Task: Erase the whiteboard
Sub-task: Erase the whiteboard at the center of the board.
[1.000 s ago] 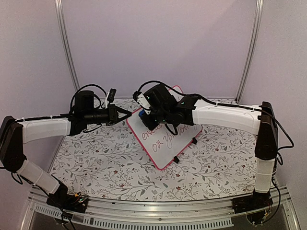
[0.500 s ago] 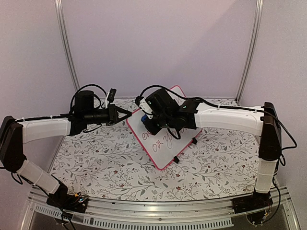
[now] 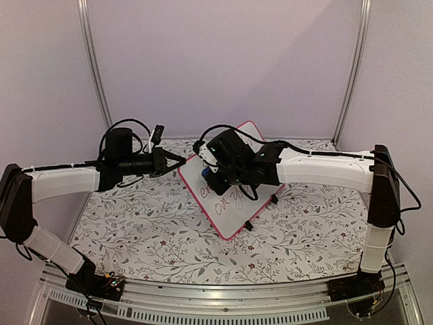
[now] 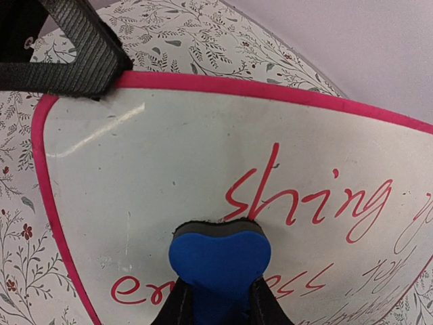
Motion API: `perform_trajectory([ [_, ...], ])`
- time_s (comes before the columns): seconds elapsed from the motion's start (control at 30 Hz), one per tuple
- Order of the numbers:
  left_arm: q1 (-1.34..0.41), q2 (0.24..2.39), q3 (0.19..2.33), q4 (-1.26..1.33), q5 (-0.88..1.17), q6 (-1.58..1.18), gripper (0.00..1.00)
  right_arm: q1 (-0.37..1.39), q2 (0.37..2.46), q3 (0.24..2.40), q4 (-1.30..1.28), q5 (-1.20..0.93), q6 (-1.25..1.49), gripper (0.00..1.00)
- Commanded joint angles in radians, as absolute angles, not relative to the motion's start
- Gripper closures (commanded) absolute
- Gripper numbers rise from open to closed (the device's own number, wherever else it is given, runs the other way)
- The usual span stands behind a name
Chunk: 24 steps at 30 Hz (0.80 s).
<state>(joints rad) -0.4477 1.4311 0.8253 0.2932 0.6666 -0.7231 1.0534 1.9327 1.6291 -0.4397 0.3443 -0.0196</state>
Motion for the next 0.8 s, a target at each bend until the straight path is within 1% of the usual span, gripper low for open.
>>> perform_trajectory([
  [0.0,-0.476,1.418,0.827,0.347,0.741,-0.716,1.0,1.037,1.937,1.653,-0.485,0.361,-0.015,0.94],
  [0.53,-0.476,1.415,0.827,0.35,0.747,-0.717,1.0,1.019,2.015,1.812,-0.495,0.363,-0.066,0.94],
  [0.77,-0.477,1.416,0.827,0.349,0.747,-0.716,1.0,1.043,2.001,1.758,-0.474,0.313,-0.085,0.94],
])
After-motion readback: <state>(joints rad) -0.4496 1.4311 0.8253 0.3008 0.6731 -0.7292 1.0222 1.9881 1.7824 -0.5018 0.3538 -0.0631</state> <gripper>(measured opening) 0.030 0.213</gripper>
